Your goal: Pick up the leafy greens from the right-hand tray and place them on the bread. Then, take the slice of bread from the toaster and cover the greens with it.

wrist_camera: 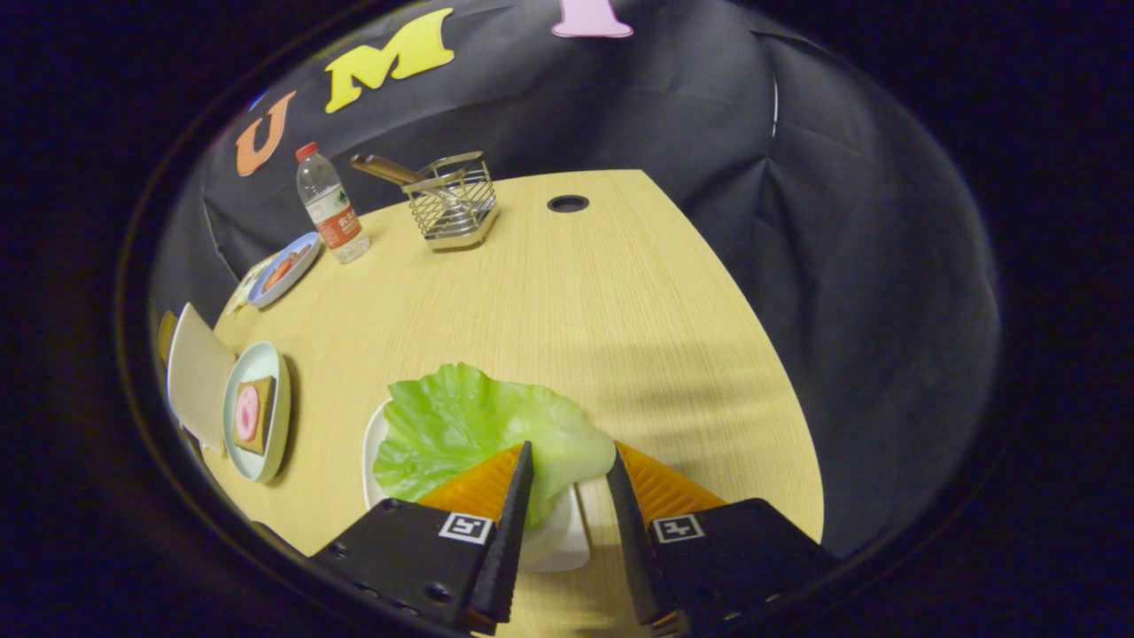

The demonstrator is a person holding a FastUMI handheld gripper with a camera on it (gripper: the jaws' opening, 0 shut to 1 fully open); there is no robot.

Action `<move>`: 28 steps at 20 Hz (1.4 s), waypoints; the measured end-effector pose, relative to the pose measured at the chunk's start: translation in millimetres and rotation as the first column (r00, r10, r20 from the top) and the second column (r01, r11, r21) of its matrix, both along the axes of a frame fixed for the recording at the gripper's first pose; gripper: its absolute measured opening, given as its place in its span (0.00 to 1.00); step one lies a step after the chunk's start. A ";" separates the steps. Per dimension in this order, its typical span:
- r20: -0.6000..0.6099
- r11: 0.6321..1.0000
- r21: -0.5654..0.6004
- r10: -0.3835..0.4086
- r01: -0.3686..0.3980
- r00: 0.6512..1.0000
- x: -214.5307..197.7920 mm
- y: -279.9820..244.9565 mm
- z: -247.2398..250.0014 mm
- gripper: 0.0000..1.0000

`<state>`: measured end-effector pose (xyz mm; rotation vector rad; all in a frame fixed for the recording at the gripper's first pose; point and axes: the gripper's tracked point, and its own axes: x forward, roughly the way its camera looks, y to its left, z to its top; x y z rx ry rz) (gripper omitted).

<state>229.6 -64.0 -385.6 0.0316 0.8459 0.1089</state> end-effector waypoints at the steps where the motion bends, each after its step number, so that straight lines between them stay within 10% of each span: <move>1: 0.010 1.000 -0.016 0.000 0.000 1.000 2.1 -0.2 2.2 0.39; 3: 0.003 0.999 -0.040 -0.009 0.009 1.000 1.6 1.3 2.1 0.14; 7: 0.004 0.998 -0.068 -0.013 0.014 1.000 -1.9 2.4 7.0 0.05; 28: 0.207 0.978 -0.146 -0.120 0.152 0.971 -53.7 60.4 119.3 0.01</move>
